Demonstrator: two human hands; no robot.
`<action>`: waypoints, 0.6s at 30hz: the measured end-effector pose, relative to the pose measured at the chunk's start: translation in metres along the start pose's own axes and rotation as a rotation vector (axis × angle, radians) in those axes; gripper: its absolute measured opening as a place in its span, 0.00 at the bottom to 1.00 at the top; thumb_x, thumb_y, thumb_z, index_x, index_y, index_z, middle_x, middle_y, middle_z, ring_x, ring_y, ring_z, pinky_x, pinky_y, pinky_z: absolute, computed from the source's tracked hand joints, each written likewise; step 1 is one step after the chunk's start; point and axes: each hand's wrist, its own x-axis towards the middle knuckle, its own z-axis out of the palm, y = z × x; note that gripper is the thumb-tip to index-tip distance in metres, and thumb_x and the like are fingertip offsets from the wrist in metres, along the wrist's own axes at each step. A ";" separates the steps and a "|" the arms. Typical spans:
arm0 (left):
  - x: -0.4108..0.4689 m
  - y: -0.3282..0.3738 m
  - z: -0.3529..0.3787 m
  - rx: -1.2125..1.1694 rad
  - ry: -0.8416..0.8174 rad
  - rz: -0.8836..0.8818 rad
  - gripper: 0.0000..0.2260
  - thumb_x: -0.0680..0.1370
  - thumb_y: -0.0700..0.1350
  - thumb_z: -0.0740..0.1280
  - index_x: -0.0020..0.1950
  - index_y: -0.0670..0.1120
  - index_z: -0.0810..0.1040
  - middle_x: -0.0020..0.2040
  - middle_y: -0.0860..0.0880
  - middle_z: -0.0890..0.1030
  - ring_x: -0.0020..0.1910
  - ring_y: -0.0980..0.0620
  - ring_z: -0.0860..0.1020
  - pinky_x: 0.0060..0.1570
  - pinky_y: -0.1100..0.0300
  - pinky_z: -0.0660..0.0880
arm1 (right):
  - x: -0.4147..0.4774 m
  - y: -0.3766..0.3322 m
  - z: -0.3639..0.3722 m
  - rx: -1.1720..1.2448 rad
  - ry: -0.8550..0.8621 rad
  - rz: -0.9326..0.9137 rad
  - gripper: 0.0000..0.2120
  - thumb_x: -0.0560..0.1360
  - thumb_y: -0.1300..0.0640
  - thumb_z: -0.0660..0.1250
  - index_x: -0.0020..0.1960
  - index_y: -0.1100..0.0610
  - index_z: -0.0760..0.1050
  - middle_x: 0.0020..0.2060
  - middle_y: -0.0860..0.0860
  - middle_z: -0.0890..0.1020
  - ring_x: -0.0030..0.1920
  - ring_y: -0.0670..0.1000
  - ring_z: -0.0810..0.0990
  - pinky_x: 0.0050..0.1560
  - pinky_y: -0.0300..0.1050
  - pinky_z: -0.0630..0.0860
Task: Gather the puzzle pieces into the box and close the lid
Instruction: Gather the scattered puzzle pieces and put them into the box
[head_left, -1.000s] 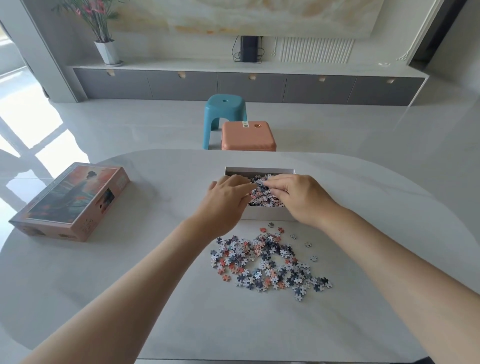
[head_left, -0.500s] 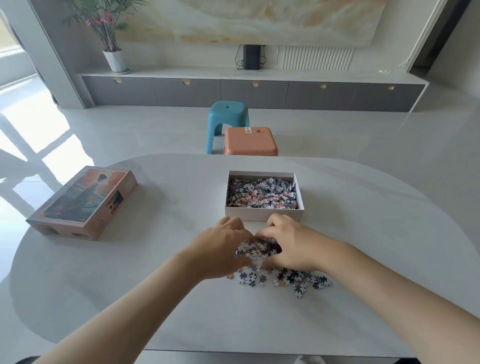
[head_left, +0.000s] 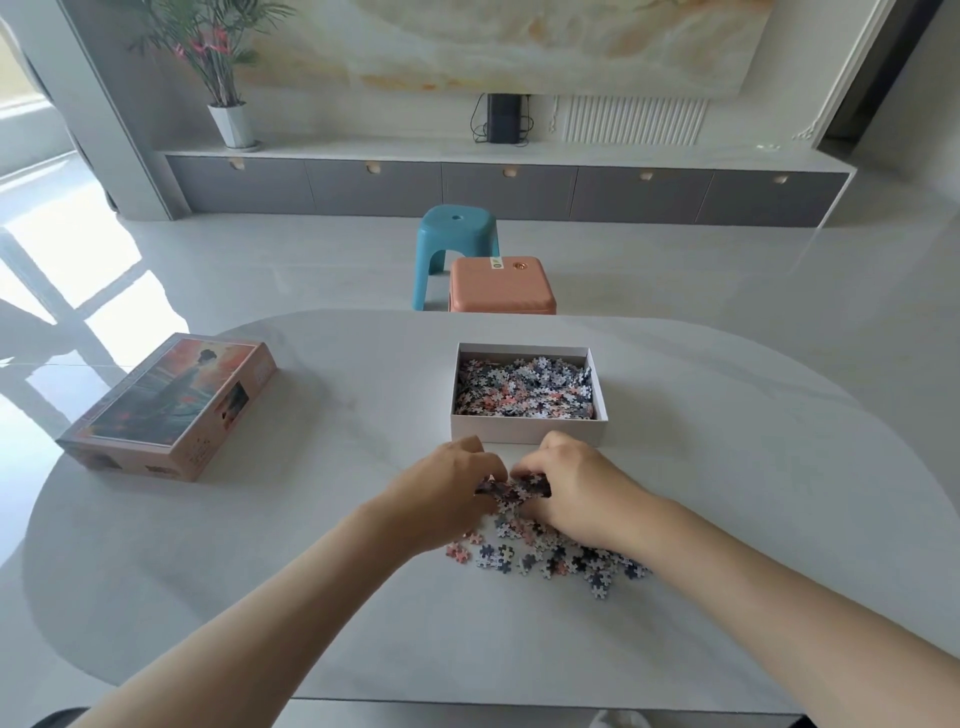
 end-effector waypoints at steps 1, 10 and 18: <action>0.002 0.000 0.001 -0.021 0.005 -0.017 0.09 0.73 0.43 0.70 0.53 0.51 0.81 0.48 0.51 0.75 0.45 0.50 0.78 0.49 0.55 0.75 | 0.001 0.000 -0.001 0.008 0.019 0.000 0.18 0.73 0.51 0.74 0.63 0.47 0.79 0.52 0.47 0.72 0.55 0.51 0.75 0.56 0.44 0.72; 0.016 -0.002 -0.008 -0.044 0.016 -0.110 0.06 0.74 0.50 0.71 0.51 0.53 0.81 0.45 0.58 0.78 0.41 0.61 0.75 0.40 0.71 0.68 | 0.008 0.008 -0.013 0.132 0.034 0.069 0.16 0.74 0.56 0.74 0.60 0.47 0.81 0.59 0.45 0.81 0.56 0.45 0.79 0.57 0.36 0.73; 0.044 0.006 -0.040 -0.269 0.231 -0.125 0.05 0.73 0.48 0.73 0.47 0.54 0.81 0.38 0.60 0.77 0.32 0.64 0.72 0.33 0.74 0.66 | 0.025 0.007 -0.058 0.396 0.270 0.023 0.17 0.72 0.64 0.74 0.57 0.49 0.83 0.50 0.48 0.85 0.37 0.42 0.82 0.45 0.37 0.80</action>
